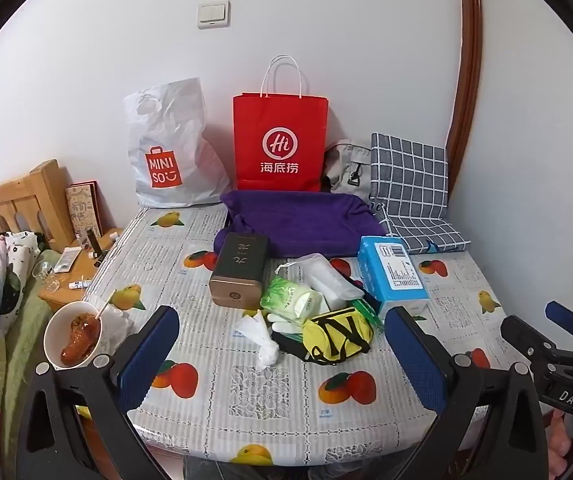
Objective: Organize soft objects
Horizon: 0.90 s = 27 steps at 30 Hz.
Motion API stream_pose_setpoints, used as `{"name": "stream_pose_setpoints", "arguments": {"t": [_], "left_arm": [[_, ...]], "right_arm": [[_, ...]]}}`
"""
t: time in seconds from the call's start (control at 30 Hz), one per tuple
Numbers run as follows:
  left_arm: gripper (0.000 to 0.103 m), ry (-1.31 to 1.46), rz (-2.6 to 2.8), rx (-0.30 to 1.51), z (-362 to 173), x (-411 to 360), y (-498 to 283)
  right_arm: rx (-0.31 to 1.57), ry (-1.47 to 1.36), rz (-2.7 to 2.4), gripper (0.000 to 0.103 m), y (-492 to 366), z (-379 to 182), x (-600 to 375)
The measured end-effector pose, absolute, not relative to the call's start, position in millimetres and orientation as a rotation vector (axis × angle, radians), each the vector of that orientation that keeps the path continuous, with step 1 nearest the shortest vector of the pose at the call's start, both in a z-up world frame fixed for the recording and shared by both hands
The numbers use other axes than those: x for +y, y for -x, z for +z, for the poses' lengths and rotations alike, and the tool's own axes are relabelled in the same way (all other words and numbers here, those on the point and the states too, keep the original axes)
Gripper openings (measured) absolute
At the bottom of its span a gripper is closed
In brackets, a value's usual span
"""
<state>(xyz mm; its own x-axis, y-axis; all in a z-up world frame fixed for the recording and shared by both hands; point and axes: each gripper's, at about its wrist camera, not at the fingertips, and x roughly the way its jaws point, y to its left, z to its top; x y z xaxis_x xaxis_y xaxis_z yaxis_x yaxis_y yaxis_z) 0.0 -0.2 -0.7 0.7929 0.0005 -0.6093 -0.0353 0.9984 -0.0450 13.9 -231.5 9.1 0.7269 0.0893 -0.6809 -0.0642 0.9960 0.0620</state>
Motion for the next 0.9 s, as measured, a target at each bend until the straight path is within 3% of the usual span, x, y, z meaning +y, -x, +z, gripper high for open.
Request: {"name": "stream_pose_setpoints", "arguments": {"t": [0.9], "left_arm": [[0.103,0.065,0.000,0.650,6.6,-1.0,9.7]], "right_arm": [[0.732,-0.009,0.083,0.103,-1.0,20.8,-227.4]]}}
